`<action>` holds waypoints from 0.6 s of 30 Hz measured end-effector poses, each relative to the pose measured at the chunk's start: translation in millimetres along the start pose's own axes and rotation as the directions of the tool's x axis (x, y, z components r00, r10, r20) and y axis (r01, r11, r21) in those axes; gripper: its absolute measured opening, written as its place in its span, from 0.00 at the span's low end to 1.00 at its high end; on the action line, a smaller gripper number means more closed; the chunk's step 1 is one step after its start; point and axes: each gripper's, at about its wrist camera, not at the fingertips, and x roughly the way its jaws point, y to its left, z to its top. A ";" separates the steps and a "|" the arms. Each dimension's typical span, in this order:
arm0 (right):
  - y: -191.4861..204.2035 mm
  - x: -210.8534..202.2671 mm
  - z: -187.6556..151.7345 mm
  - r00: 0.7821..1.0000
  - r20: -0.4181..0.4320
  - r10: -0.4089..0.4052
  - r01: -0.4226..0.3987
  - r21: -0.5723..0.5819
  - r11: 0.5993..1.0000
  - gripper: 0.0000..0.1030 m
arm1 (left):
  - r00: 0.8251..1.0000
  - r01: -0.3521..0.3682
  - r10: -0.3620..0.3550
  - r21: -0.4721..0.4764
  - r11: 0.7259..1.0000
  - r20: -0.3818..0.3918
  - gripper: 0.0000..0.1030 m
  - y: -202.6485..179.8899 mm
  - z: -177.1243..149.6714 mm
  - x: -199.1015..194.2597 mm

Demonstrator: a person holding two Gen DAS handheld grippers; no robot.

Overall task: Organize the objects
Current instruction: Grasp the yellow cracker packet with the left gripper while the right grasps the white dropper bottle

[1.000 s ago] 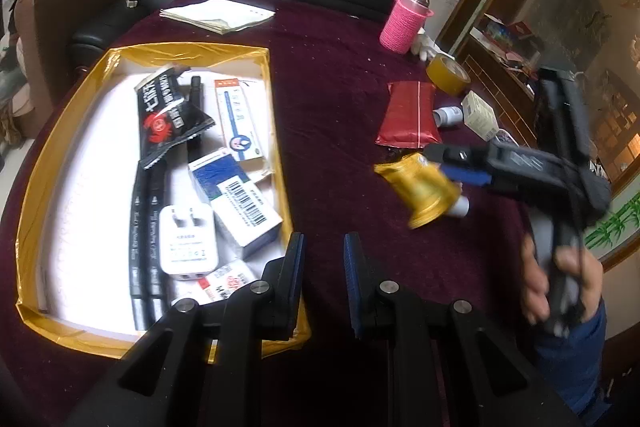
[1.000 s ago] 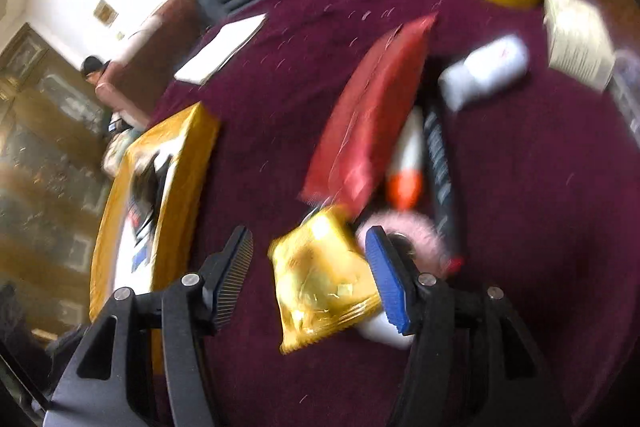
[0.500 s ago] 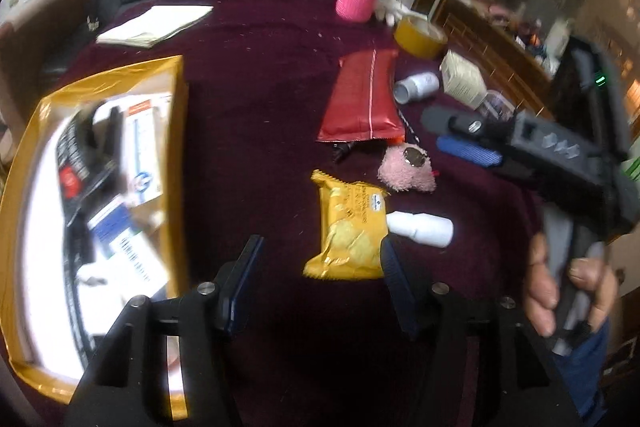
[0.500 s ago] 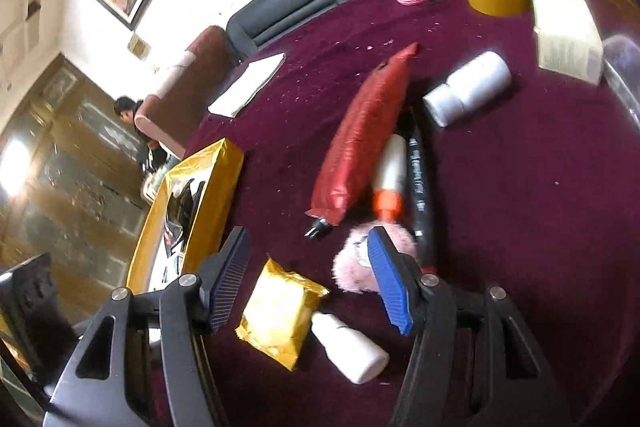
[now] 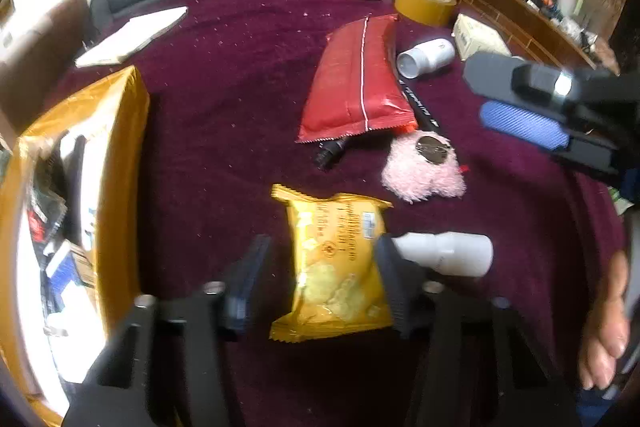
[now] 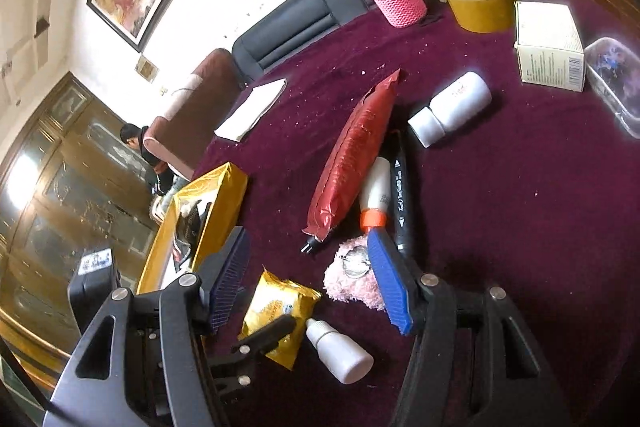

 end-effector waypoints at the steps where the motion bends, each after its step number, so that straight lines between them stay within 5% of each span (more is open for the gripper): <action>1: -0.8 0.1 -0.3 1.000 -0.005 0.001 -0.001 -0.004 1.000 0.58 | 1.000 0.008 -0.008 -0.005 1.000 -0.003 0.36 1.8 -0.9 -0.2; 10: 12.8 6.8 -21.6 0.995 -0.100 -0.001 -0.010 -0.105 0.994 0.58 | 1.000 -0.018 0.018 -0.026 0.999 -0.013 0.43 16.0 -9.3 -7.4; 14: 22.1 -0.3 -34.0 0.990 -0.109 -0.087 0.063 -0.210 0.976 0.58 | 1.000 -0.031 0.031 0.001 1.000 -0.006 0.47 13.8 -10.7 -1.3; 18: 28.7 0.4 -48.3 0.975 -0.127 -0.180 0.127 -0.344 0.930 0.58 | 1.000 -0.022 0.022 0.000 1.000 0.006 0.37 17.0 -19.5 -3.7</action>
